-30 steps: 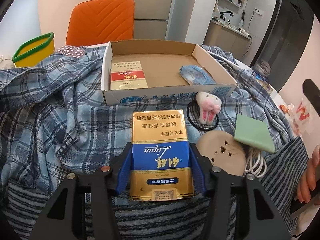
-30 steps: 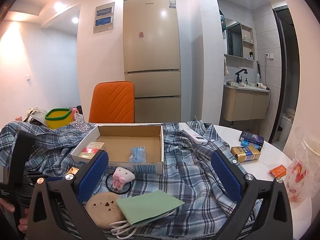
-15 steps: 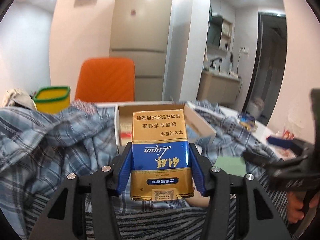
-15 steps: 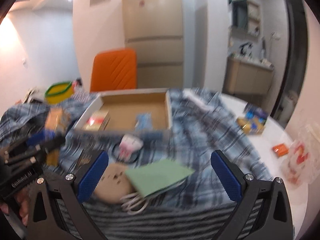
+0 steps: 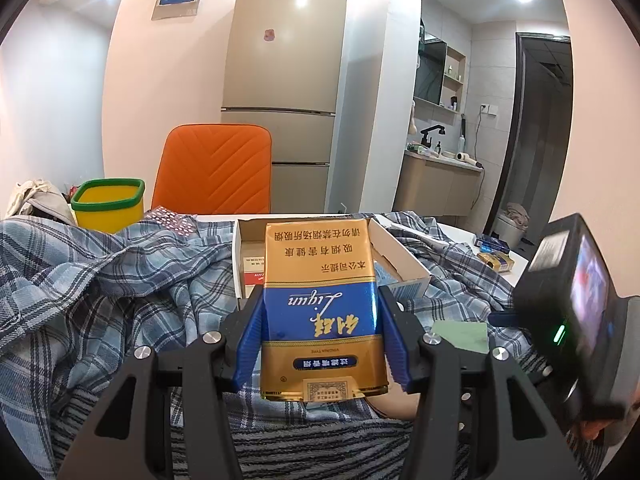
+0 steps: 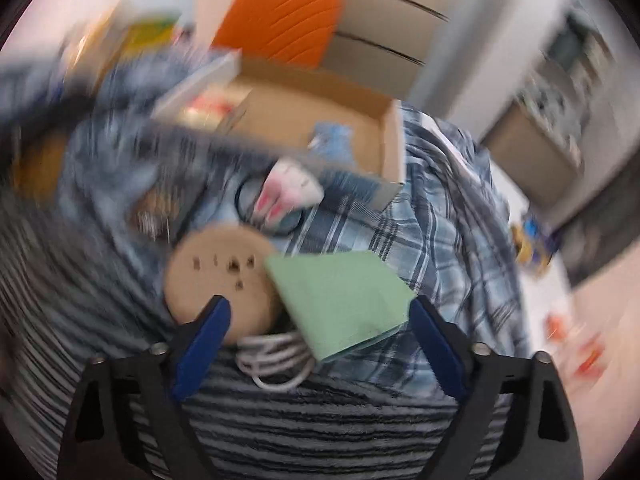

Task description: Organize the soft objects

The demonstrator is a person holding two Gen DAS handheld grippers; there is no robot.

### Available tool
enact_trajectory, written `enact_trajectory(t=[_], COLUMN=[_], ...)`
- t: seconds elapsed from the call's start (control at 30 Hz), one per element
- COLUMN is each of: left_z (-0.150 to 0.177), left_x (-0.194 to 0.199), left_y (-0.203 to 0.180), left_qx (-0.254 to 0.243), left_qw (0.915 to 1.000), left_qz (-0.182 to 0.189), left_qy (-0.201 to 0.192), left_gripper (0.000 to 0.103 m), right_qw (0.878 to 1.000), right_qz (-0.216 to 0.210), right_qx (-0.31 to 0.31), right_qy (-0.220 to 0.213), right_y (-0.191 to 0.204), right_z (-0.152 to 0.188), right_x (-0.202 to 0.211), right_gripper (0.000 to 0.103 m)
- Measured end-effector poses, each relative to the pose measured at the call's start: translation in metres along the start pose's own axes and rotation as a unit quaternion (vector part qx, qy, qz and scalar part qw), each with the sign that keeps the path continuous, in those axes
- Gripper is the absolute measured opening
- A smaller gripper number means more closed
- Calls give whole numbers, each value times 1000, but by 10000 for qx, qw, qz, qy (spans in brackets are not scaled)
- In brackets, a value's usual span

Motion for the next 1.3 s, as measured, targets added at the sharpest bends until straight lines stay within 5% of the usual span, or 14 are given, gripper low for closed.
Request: enact_trajectory(t=[0.17,0.33,0.77,0.83,1.3], left_z=[1,2,3,3,2], left_x=[0,-2,-8,-8,-6], left_y=[-1,2,2,1,-1], left_qx=[-27,30,7,11,-4], left_qw=[10000,10000,9999,9999,10000], left_qz=[-10,-11,0,-2,-8], left_qy=[-3,27,119,123,78], left_gripper=[52,52,53,53,53], right_qw=[9950,9944,9854,9883,9987], right_qz=[563,562,731,576,-278], right_qx=[823,850,1430,1281,-199], right_qy=[23,268,567,592,-382], right_y=[11,13,12,12,-30], right_z=[-1,-7,0,0,-35], right_x=[3,-1,-14,-16,44], right_gripper=[78,52,50,30,12])
Point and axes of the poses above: each gripper's, at about its wrist camera, not at the fingertips, and x roughly against the way its jaws point, y to its left, z to its underside, the point moved 9 cm from there along -x, roughly the way its jaws point, and after that the axes turned 1 degree about z, right-handed, at the moved point
